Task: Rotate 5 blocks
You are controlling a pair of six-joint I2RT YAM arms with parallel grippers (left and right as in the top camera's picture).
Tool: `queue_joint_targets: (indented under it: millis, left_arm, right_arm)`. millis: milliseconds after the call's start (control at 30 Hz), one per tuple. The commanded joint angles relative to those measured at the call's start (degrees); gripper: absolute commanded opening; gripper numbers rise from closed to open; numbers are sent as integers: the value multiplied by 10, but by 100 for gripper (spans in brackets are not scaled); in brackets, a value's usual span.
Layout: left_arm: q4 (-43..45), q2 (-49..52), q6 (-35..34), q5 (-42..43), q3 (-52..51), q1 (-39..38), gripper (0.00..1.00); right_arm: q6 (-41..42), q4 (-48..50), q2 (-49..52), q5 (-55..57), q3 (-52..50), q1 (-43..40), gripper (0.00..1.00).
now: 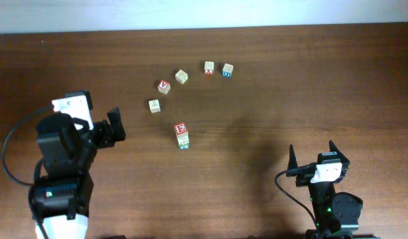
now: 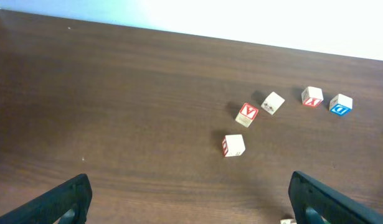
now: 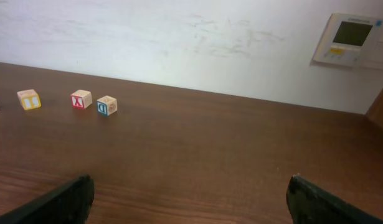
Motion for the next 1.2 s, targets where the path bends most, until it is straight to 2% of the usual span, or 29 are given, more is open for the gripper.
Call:
queue_joint_targets:
  millis: [0, 133, 267, 433, 533, 767, 933, 1167]
  left_arm:
    - [23, -61, 8, -31, -60, -6, 99]
    - [37, -127, 10, -67, -117, -33, 99]
    - [55, -171, 11, -67, -160, -36, 99]
    - [124, -266, 11, -66, -268, -46, 99]
    - [128, -317, 11, -67, -306, -46, 99]
    - [129, -356, 11, -86, -338, -61, 99]
    - [176, -403, 11, -86, -402, -70, 99]
    - [177, -454, 14, -95, -407, -70, 99]
  right_arm:
    - [6, 1, -5, 3, -5, -3, 99]
    - [6, 1, -5, 3, -5, -3, 99]
    - [6, 1, -5, 3, -5, -3, 99]
    - [6, 1, -5, 3, -5, -3, 99]
    - [6, 1, -5, 3, -5, -3, 99]
    - [6, 1, -5, 3, -5, -3, 99]
    - [6, 1, -5, 3, -5, -3, 99]
    - [6, 1, -5, 3, -5, -3, 99]
